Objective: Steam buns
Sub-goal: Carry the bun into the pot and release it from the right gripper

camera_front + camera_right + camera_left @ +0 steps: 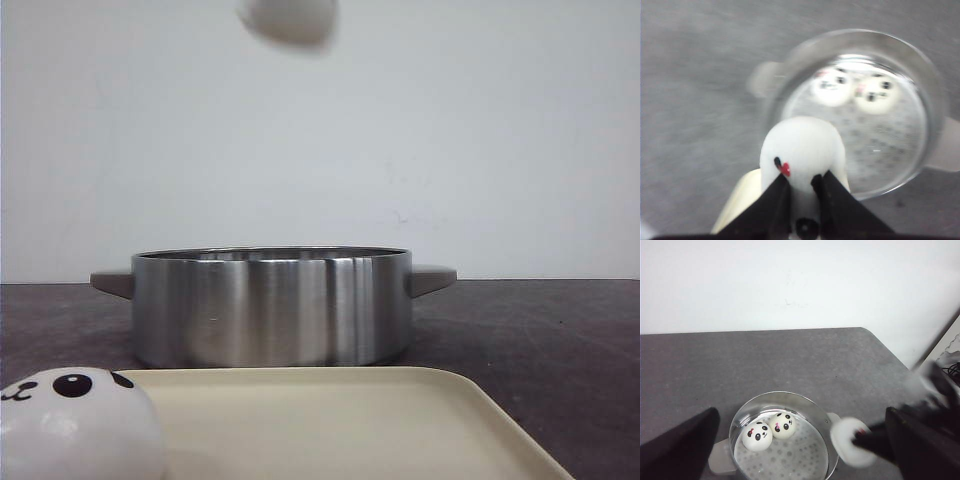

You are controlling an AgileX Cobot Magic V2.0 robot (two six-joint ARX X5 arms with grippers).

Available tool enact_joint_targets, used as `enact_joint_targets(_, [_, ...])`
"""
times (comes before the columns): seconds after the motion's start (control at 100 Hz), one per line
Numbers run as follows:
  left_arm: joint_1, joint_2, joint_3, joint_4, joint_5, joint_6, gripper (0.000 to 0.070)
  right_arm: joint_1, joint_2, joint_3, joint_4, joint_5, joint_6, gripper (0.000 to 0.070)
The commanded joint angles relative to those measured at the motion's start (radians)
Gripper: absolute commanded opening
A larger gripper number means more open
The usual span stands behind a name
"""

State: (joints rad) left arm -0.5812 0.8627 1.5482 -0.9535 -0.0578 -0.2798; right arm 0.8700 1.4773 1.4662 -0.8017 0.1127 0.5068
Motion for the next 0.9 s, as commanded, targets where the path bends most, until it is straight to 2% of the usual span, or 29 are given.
enact_joint_targets(0.0, [-0.008,0.006,0.016,0.001,-0.006,0.010,0.0676,-0.046,0.064,0.014,0.008,-0.040,-0.049,0.0000])
enact_joint_targets(0.26, [-0.008,0.006,0.016,-0.028,-0.006,0.008,0.0676,-0.160,0.264,0.014,0.074,-0.168,-0.105,0.0000])
enact_joint_targets(0.61, [-0.008,0.006,0.016,-0.072,-0.025,0.004,0.0676,-0.176,0.399,0.014,0.082,-0.166,-0.114,0.0010])
enact_joint_targets(0.65, [-0.008,0.006,0.016,-0.077,-0.025,0.002,0.0676,-0.176,0.401,0.014,0.084,-0.165,-0.114,0.0049])
enact_joint_targets(0.75, [-0.007,0.006,0.016,-0.081,-0.025,-0.001,0.0676,-0.176,0.401,0.014,0.090,-0.166,-0.114,0.0225])
enact_joint_targets(0.89, [-0.008,0.005,0.016,-0.086,-0.025,-0.002,0.0676,-0.176,0.401,0.014,0.077,-0.166,-0.114,0.0386])
